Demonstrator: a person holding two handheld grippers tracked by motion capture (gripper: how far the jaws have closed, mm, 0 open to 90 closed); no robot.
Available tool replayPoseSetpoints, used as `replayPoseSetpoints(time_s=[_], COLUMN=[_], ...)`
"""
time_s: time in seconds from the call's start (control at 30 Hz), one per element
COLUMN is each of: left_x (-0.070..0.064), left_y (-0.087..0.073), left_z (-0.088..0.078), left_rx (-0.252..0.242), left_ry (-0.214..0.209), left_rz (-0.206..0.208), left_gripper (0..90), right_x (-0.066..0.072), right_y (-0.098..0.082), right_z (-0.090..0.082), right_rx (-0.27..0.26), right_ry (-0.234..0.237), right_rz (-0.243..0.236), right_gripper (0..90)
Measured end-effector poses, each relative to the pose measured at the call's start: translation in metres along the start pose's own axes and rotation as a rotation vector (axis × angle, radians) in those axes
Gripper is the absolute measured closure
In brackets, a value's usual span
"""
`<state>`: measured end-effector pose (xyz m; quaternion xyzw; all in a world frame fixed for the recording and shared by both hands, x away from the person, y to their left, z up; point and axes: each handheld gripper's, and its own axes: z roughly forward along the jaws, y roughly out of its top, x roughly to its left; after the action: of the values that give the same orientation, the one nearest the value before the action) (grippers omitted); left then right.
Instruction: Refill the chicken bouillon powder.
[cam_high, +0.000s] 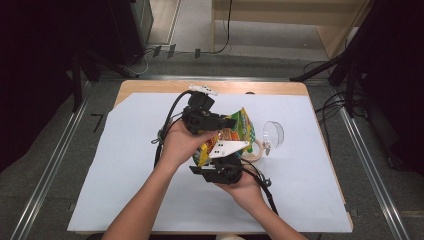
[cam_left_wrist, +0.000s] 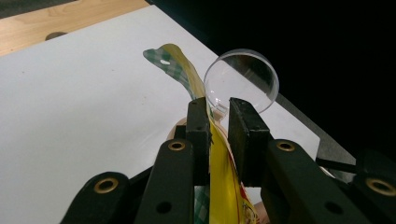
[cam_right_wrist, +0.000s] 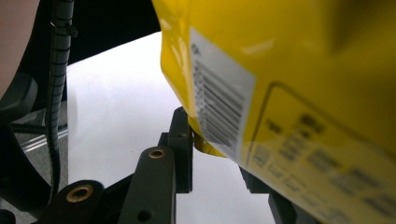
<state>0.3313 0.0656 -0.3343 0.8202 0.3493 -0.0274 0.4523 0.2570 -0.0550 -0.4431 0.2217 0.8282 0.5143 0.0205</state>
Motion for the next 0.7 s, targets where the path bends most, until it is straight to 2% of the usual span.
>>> replayPoseSetpoints(time_s=[0.23, 0.37, 0.7], left_x=[0.0027, 0.0024, 0.0053], left_y=[0.0001, 0.0015, 0.002], left_z=[0.0035, 0.004, 0.0066], left_rx=[0.014, 0.004, 0.015], left_ry=[0.001, -0.001, -0.014], left_rz=[0.022, 0.026, 0.012], left_gripper=[78.0, 77.7, 77.5], right_x=[-0.0007, -0.0031, -0.0033], right_y=[0.0, 0.0011, 0.0002], right_z=[0.0006, -0.0016, -0.0006], right_rx=[0.003, 0.01, 0.009], right_ry=[-0.001, 0.002, 0.019], right_rz=[0.011, -0.005, 0.037], right_gripper=[70.9, 70.9, 71.1])
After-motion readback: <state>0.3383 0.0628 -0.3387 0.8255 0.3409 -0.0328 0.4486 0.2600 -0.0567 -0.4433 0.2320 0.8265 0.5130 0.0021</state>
